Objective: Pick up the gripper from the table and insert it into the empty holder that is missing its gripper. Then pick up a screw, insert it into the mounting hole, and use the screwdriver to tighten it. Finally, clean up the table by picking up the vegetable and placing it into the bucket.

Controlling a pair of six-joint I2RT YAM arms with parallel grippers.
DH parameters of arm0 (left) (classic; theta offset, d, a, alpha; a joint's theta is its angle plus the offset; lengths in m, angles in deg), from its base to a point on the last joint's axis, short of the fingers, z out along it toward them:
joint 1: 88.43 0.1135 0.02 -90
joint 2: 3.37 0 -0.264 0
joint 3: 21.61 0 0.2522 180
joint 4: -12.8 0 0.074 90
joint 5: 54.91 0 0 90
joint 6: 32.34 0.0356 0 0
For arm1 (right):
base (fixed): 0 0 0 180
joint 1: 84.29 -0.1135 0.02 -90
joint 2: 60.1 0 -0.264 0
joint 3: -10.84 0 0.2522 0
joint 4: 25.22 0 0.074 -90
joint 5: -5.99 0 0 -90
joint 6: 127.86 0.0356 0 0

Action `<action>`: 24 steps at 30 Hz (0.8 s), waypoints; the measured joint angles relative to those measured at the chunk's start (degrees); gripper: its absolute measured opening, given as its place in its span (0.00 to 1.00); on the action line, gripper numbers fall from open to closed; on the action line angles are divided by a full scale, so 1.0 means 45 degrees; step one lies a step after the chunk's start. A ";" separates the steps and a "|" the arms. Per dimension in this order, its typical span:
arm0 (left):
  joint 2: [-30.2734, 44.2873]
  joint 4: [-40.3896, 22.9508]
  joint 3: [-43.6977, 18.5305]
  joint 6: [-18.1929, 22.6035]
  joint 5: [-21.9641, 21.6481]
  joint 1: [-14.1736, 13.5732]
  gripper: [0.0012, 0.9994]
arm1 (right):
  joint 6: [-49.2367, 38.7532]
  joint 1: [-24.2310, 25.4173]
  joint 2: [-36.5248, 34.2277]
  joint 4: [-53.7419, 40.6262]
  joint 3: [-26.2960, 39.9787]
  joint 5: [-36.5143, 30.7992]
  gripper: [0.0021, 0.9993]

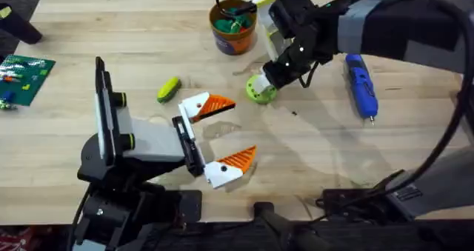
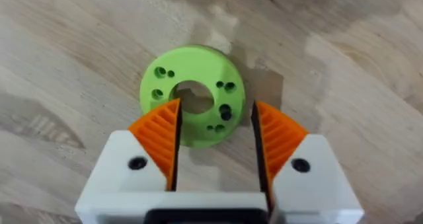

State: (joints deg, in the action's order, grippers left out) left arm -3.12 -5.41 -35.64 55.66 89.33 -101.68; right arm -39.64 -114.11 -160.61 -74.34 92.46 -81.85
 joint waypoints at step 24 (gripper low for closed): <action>0.0000 0.0000 0.0000 0.0000 0.0000 0.0000 0.99 | -0.0083 0.0000 0.0000 0.0085 0.0000 -0.0146 0.30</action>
State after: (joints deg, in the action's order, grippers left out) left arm -3.12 -5.41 -35.64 55.66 89.33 -101.68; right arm -40.01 -114.11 -160.61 -73.96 92.46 -82.51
